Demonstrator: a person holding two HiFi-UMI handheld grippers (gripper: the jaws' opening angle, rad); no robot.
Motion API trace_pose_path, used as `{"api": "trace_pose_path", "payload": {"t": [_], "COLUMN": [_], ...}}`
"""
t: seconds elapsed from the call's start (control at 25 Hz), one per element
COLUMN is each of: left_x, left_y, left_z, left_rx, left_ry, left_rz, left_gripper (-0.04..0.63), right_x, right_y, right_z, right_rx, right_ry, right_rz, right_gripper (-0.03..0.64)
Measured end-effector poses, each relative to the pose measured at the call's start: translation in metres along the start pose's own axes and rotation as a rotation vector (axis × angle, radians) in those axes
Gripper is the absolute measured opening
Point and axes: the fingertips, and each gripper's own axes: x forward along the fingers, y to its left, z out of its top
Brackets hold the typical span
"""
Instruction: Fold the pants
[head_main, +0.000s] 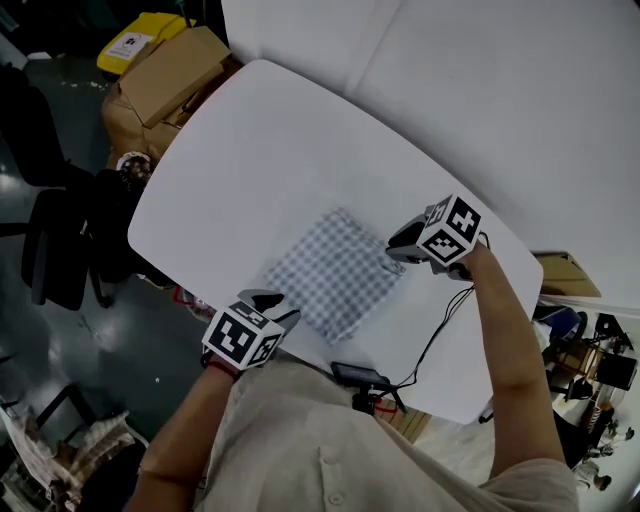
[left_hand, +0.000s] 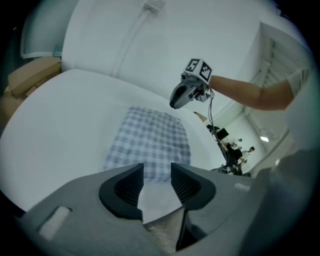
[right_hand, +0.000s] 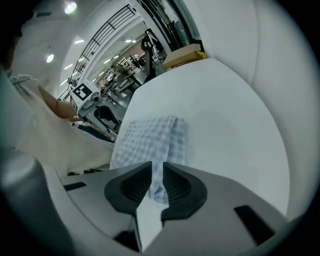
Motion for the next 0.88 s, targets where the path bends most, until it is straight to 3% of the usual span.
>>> {"api": "trace_pose_path", "payload": {"t": [0.16,0.32,0.6,0.76,0.88], "left_x": [0.042,0.072,0.098,0.098,0.098], "left_y": [-0.055,-0.084,-0.088,-0.088,-0.097], "left_z": [-0.023,-0.026,-0.029,-0.029,-0.034], "left_rx": [0.020,0.028,0.066,0.110,0.172], "left_ry": [0.084,0.109,0.157,0.160,0.175], "left_rz": [-0.084,-0.095,0.050,0.140,0.171], "left_gripper": [0.175,0.175,0.173,0.041,0.031], "right_x": [0.015,0.022,0.026,0.032,0.035], "right_y": [0.013,0.010,0.006,0.003,0.003], "right_z": [-0.044,-0.054,-0.047,-0.051,-0.054], "right_rx": [0.030,0.009,-0.031,-0.034,-0.041], "right_ry": [0.054,0.081,0.106,0.145,0.172], "right_rz": [0.020,-0.012,-0.068,-0.090,-0.101], "right_gripper": [0.077,0.052,0.051,0.046,0.018]}}
